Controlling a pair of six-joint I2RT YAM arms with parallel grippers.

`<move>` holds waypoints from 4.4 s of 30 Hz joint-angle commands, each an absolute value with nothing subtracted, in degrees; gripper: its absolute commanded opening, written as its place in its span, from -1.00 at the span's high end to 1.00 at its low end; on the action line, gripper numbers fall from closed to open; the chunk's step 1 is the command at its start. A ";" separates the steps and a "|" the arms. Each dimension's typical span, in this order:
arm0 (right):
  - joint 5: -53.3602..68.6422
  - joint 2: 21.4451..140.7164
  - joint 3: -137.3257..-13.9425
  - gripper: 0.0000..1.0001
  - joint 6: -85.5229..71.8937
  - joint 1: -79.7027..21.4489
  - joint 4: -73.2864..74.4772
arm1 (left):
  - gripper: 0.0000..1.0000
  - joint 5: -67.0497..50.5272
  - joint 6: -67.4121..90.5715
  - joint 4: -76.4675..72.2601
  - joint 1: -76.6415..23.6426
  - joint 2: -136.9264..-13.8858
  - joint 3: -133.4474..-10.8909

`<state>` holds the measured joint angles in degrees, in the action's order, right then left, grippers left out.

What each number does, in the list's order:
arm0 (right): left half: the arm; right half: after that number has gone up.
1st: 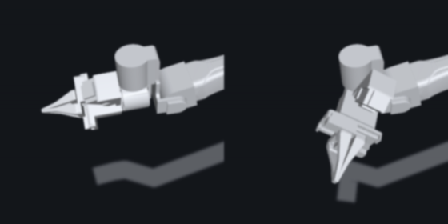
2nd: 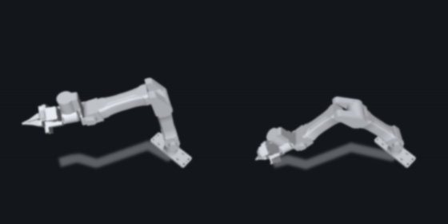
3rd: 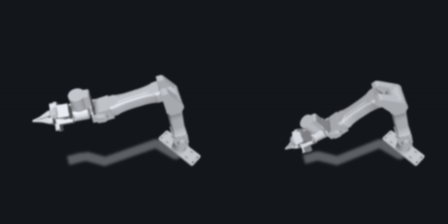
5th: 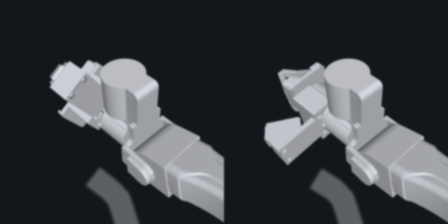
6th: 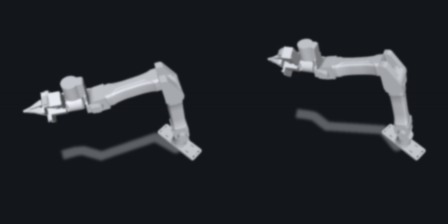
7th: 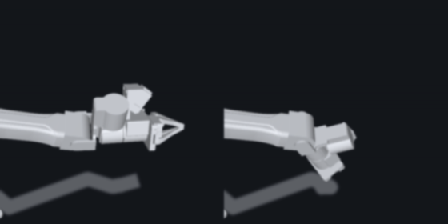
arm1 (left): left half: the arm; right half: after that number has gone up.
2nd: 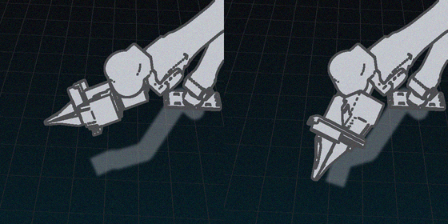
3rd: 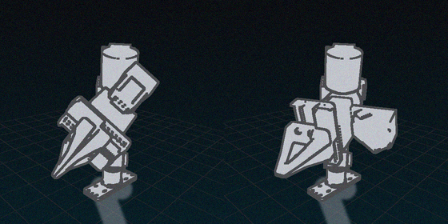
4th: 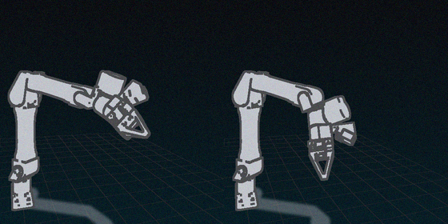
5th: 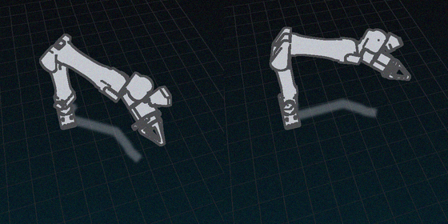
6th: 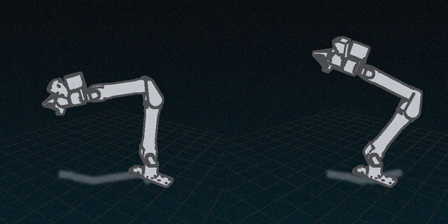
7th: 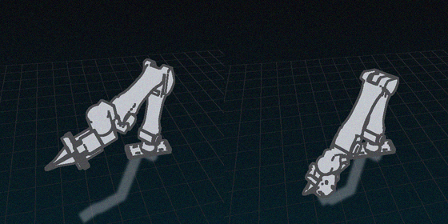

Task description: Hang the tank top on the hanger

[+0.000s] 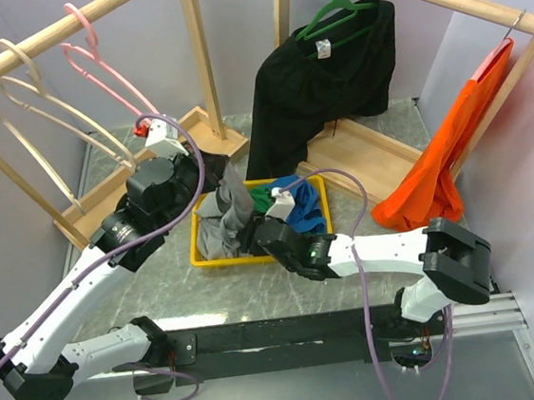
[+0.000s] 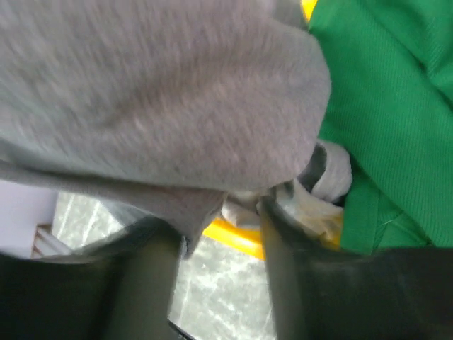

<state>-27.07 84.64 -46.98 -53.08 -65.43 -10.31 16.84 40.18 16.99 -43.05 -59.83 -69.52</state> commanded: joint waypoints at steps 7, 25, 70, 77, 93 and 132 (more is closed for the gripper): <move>-52.79 72.18 -55.18 1.00 -46.68 -65.30 11.97 | 0.98 21.88 37.89 14.59 -43.15 -58.19 -74.61; -71.11 69.94 -95.77 1.00 35.76 -61.79 -23.65 | 0.98 21.01 28.39 8.79 -43.15 -60.73 -98.69; -18.81 67.50 -54.48 0.97 -30.33 -41.41 25.67 | 0.83 15.81 44.48 12.92 -42.89 -61.78 -50.44; -19.69 71.45 -62.40 0.97 -27.34 -35.77 27.59 | 0.98 16.09 42.98 12.65 -41.66 -70.31 -61.50; -11.61 49.31 -88.39 1.00 -22.41 -35.77 41.82 | 0.98 -6.94 29.35 23.55 -41.75 -44.31 -82.77; -19.42 71.01 -61.24 0.93 -27.69 -34.63 29.79 | 0.74 12.03 39.38 15.56 -41.40 -68.10 -55.36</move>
<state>-14.87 68.42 -55.09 -28.53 -35.79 33.06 7.88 40.12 19.97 -41.87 -65.14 -51.24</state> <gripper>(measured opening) 0.034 0.116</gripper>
